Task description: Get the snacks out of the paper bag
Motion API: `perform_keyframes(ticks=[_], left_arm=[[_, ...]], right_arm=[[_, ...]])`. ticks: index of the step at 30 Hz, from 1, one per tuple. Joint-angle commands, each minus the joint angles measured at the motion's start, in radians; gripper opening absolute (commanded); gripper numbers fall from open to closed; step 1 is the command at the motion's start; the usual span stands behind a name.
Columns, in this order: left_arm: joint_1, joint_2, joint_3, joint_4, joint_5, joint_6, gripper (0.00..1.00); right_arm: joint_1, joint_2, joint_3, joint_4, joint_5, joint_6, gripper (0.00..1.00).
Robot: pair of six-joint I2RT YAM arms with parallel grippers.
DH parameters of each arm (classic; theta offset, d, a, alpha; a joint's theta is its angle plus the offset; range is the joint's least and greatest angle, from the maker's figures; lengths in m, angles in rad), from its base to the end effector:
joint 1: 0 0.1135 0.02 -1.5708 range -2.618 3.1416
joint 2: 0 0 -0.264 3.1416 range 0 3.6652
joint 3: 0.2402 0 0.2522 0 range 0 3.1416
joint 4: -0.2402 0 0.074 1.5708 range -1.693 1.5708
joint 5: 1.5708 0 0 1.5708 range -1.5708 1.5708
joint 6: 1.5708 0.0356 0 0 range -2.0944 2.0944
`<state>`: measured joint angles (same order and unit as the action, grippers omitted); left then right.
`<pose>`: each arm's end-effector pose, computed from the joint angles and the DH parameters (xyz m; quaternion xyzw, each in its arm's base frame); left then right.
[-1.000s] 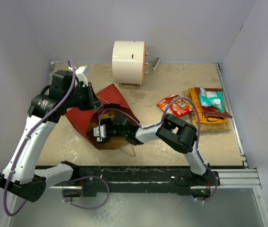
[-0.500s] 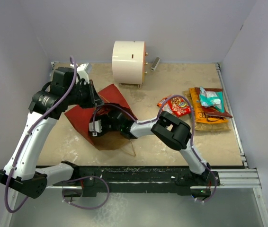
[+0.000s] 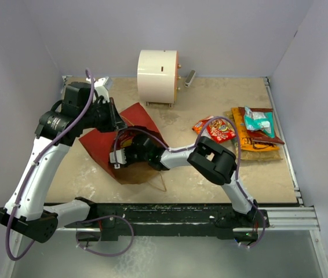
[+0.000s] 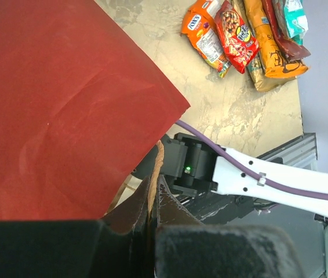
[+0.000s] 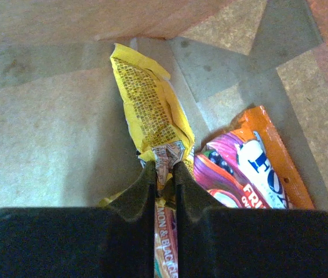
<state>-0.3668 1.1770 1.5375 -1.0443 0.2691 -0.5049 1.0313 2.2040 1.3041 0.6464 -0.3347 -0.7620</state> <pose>0.1933 -0.0844 0.4314 -0.0043 0.8969 -0.2894 0.3343 0.2364 0.4176 0.1448 -0.6728 0.4071 0.2115 0.5804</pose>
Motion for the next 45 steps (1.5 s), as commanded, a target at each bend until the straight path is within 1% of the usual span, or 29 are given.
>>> perform_keyframes(ticks=[1,5,11,16,21,27,30,36,38,41,43,45], left_arm=[[0.004,-0.037,0.015,0.04,-0.01,-0.008,0.0],[0.005,-0.046,0.008,0.046,-0.024,-0.018,0.0],[0.004,-0.067,-0.03,0.074,-0.037,-0.048,0.0],[0.005,-0.089,-0.086,0.133,-0.037,-0.079,0.0],[0.005,-0.1,-0.139,0.195,-0.042,-0.094,0.0],[0.005,-0.089,-0.161,0.236,-0.06,-0.098,0.0],[0.004,-0.073,-0.16,0.249,-0.052,-0.097,0.0],[0.005,-0.051,-0.135,0.25,-0.048,-0.092,0.0],[0.003,-0.048,-0.128,0.247,-0.049,-0.091,0.0],[0.003,-0.041,-0.118,0.235,-0.048,-0.08,0.0],[0.004,-0.037,-0.11,0.225,-0.05,-0.074,0.0],[0.005,-0.033,-0.109,0.221,-0.05,-0.07,0.0]], right_arm=[[0.0,-0.14,-0.065,0.005,-0.021,0.04,0.08],[0.001,-0.237,-0.169,0.039,0.002,0.108,0.05],[0.005,-0.446,-0.382,0.05,0.047,0.248,0.04],[0.009,-0.644,-0.554,0.013,0.12,0.347,0.02],[0.008,-0.866,-0.674,-0.106,0.21,0.428,0.0],[0.009,-1.111,-0.711,-0.329,0.33,0.549,0.0],[0.008,-1.208,-0.724,-0.381,0.393,0.605,0.0],[0.008,-1.316,-0.682,-0.501,0.482,0.679,0.0],[0.009,-1.328,-0.656,-0.533,0.542,0.648,0.0],[0.009,-1.341,-0.63,-0.536,0.626,0.551,0.0],[0.008,-1.353,-0.626,-0.503,0.689,0.492,0.0],[0.005,-1.364,-0.638,-0.419,0.775,0.466,0.0]])
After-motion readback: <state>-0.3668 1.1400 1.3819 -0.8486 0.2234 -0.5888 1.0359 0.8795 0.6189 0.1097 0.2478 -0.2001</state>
